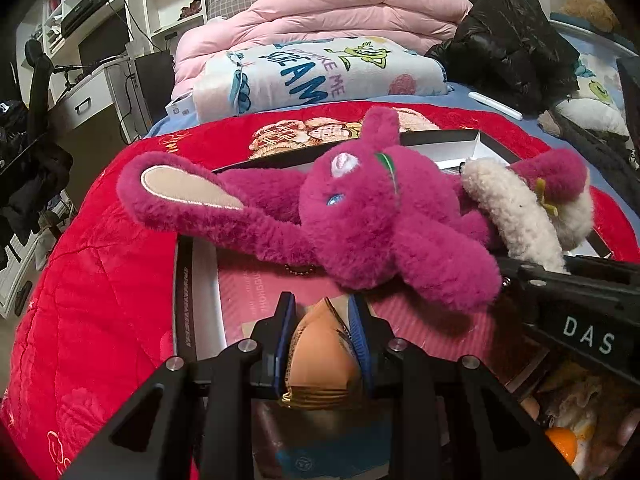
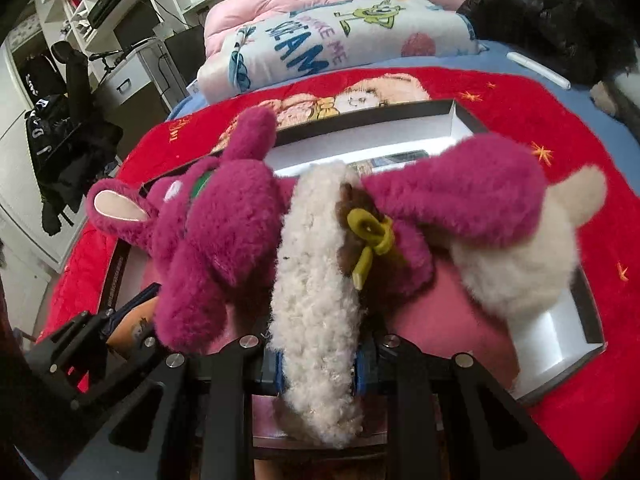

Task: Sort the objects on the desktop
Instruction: 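Lower the gold snack and white plush into the tray and open both grippers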

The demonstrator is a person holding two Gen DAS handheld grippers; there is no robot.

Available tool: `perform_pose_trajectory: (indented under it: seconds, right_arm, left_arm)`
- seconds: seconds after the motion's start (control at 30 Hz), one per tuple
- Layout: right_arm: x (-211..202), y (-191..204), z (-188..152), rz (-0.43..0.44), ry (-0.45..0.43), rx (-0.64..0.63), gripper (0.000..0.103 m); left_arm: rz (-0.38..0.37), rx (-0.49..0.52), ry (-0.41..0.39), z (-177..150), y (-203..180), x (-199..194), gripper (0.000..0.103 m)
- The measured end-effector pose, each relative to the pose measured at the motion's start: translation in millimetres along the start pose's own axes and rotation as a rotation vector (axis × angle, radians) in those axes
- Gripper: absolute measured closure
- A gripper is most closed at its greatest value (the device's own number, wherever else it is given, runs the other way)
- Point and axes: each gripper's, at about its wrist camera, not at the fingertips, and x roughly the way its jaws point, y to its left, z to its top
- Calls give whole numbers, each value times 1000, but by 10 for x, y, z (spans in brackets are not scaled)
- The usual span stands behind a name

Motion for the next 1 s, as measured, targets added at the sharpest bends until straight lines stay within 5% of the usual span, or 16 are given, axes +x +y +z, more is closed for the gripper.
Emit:
perform_pose_trajectory:
  seconds: [0.4,0.57,0.7,0.83,1.0]
  right_arm:
    - [-34,-16,-43,43,-2,5,72]
    - [-41,93,-83,46,-6,-37,47]
    - [-54,107,-92,83,-14,-37,34]
    - [-66,141,-113,104,-15,-49,23]
    - [-90,170,-127,135,-24,-62,9]
  left_arm:
    - [17,12,-3,6,-32,-8,74]
    - [41,21,-5,3,-45,-20,69]
    - [10,23,14,7,-48,-14,29]
    - [-9,-6,25,-6,-29,-19,26]
    - [-43,10,26,-14,-94,-63,4]
